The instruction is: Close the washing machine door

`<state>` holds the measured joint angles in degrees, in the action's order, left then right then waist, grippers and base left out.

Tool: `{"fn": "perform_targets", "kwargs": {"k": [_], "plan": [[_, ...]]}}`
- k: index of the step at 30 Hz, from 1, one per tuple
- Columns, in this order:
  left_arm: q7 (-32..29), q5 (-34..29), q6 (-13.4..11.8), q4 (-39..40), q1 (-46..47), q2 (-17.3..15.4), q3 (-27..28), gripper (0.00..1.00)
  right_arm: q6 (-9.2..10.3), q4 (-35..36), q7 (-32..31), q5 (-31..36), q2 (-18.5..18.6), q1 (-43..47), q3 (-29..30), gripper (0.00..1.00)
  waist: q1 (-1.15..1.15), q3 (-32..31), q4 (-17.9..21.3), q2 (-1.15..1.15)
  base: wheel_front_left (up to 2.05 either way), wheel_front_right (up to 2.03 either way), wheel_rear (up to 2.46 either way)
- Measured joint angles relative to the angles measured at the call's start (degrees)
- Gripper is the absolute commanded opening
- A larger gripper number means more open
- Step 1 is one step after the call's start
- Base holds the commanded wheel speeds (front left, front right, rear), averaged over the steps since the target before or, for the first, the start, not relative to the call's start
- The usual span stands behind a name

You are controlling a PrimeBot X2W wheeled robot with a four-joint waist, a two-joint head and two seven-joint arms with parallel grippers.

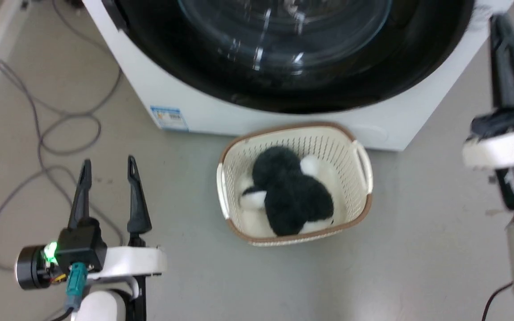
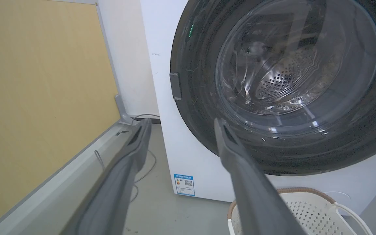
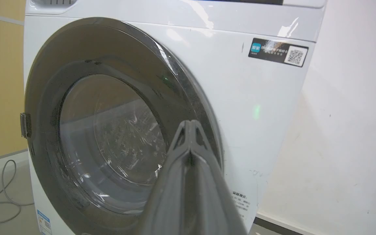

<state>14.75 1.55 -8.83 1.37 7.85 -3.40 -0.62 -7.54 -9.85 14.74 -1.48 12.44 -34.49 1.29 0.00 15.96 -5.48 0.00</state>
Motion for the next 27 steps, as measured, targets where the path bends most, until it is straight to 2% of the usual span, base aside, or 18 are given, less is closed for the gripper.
{"fn": "perform_targets", "kwargs": {"k": [2,3,4,5,10,21,27], "plan": [[0.0,-0.04,0.02,-0.29,-1.21,-0.08,0.2,1.0,0.0,1.02,0.01,-0.08,-1.11,2.65,-0.26,0.0,0.0,-1.88,0.46,0.0,0.0,0.0,0.0],[0.0,-0.04,0.03,-0.34,-1.87,-0.14,0.31,1.0,0.0,1.34,0.01,-0.33,-1.86,4.05,-0.38,0.29,0.0,-2.77,0.7,0.0,0.0,0.0,0.0],[0.0,-0.04,0.1,-0.44,-2.49,-0.22,0.45,1.0,0.0,1.6,0.0,-0.6,-2.47,5.44,-0.6,0.82,0.0,-3.65,0.96,0.0,0.0,0.0,0.0],[0.0,-0.04,0.29,-0.49,-3.11,-0.34,0.6,1.0,0.0,2.0,0.01,-0.58,-2.92,6.86,-0.82,1.0,0.0,-4.52,1.24,0.0,0.0,0.0,0.0],[0.0,-0.05,0.55,-0.58,-4.91,-0.76,0.91,1.0,0.0,2.27,0.01,-0.63,-4.55,11.59,-0.97,1.0,0.0,-7.61,2.38,0.0,0.0,0.0,0.0],[0.0,0.12,2.96,-1.44,-11.0,-1.09,1.05,1.0,0.0,2.67,0.0,-3.22,-8.12,26.48,-0.53,1.0,0.01,-15.12,4.91,0.0,0.0,0.0,0.0],[0.0,0.12,3.56,-1.54,-12.02,-1.16,0.99,1.0,0.0,3.57,0.0,-3.61,-8.87,29.5,-0.41,1.0,0.01,-16.06,5.67,0.0,0.0,0.0,0.0]]}}
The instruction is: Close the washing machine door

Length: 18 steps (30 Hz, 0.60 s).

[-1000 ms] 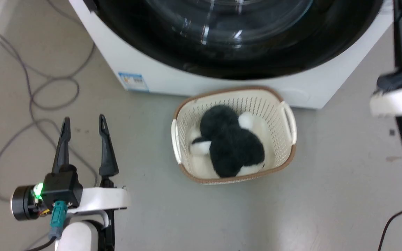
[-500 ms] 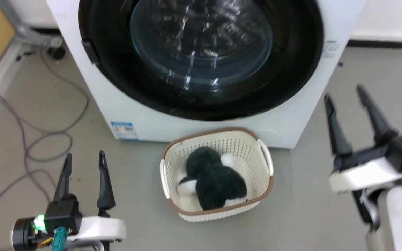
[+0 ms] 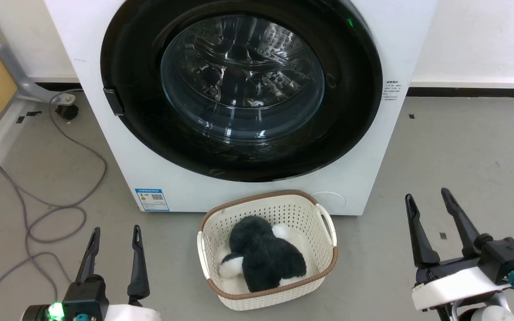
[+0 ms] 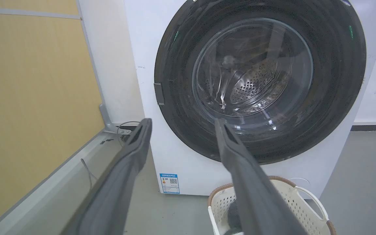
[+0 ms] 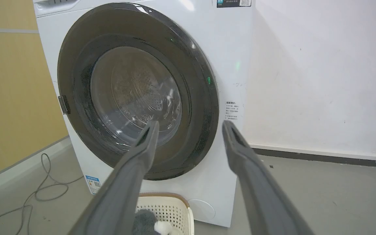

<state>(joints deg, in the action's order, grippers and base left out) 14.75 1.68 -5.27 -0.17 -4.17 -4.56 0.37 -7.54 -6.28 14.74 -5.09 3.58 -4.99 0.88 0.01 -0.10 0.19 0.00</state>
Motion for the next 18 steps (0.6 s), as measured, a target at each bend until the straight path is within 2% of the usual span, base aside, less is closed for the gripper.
{"fn": "perform_targets", "kwargs": {"k": [1,18], "plan": [[0.0,0.01,0.11,-0.01,-0.05,0.0,0.03,0.0,0.0,0.11,0.0,-0.02,-0.03,0.24,-0.02,0.0,0.0,-0.1,0.08,0.0,0.0,0.0,0.0],[-1.41,0.01,0.44,0.0,0.01,0.23,0.01,0.0,0.0,0.29,-1.52,0.07,-0.02,0.27,-0.08,0.0,-0.01,-0.13,0.08,0.0,0.0,0.0,0.0]]}}
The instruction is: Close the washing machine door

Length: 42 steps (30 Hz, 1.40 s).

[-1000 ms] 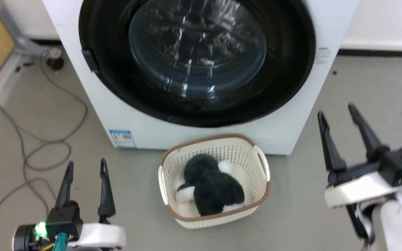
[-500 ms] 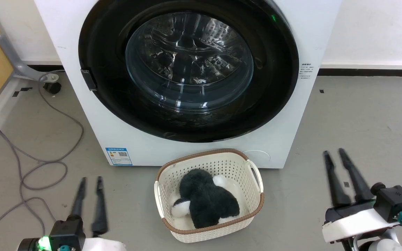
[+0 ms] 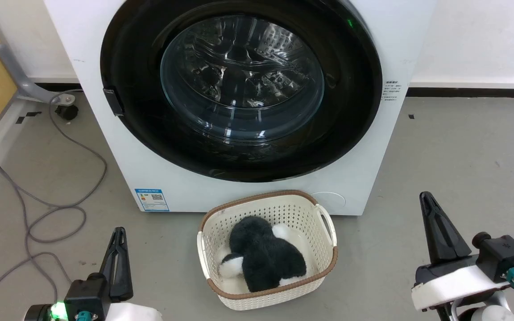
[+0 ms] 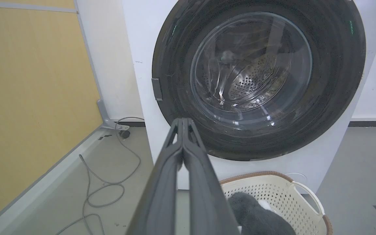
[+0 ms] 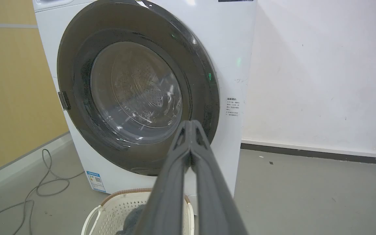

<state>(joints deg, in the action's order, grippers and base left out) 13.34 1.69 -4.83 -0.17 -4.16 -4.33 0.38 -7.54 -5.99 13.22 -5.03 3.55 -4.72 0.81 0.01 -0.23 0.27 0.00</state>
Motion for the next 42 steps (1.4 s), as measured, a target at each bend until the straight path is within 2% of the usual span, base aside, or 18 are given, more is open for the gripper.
{"fn": "perform_targets", "kwargs": {"k": [42], "plan": [[-5.09,-0.21,1.97,0.01,0.97,0.37,-0.13,0.0,0.0,2.18,-5.06,1.64,-0.01,1.0,-0.24,0.0,0.0,0.09,-0.11,0.0,0.0,0.0,0.0]]}}
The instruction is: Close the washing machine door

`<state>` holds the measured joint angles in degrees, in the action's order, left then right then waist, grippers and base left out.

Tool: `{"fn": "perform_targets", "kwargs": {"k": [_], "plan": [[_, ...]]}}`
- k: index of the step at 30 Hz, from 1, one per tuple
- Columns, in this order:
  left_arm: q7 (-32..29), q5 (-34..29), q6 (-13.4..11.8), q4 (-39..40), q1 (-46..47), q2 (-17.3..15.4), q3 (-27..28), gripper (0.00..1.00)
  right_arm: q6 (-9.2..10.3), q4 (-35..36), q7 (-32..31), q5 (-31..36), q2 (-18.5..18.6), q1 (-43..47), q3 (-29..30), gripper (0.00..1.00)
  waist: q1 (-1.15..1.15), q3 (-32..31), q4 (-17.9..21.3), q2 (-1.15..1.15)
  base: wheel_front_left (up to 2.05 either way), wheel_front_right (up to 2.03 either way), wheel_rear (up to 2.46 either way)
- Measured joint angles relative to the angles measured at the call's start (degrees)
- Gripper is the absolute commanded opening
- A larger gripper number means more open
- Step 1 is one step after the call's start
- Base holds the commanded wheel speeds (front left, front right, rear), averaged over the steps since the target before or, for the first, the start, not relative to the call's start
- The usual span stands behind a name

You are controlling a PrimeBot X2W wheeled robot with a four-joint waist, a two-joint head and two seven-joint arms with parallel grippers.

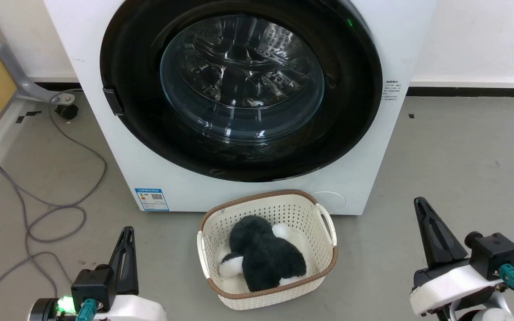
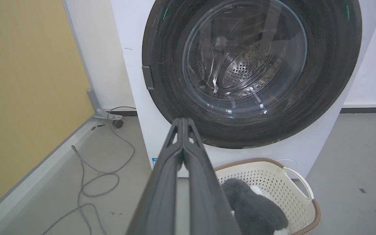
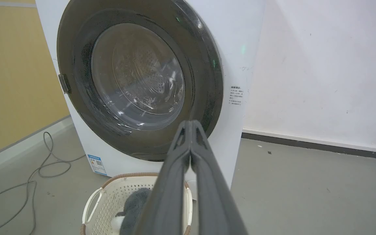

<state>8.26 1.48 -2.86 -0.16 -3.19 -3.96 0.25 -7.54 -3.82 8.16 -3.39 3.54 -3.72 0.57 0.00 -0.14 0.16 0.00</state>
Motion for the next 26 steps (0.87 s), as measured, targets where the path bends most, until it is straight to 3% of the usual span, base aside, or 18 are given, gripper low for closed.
{"fn": "perform_targets", "kwargs": {"k": [26], "plan": [[-3.03,-0.38,1.03,0.0,0.91,0.46,-0.04,0.0,0.0,1.18,-2.8,1.43,-0.05,1.16,-0.22,0.0,0.0,0.05,-0.06,0.0,0.0,0.0,0.0]]}}
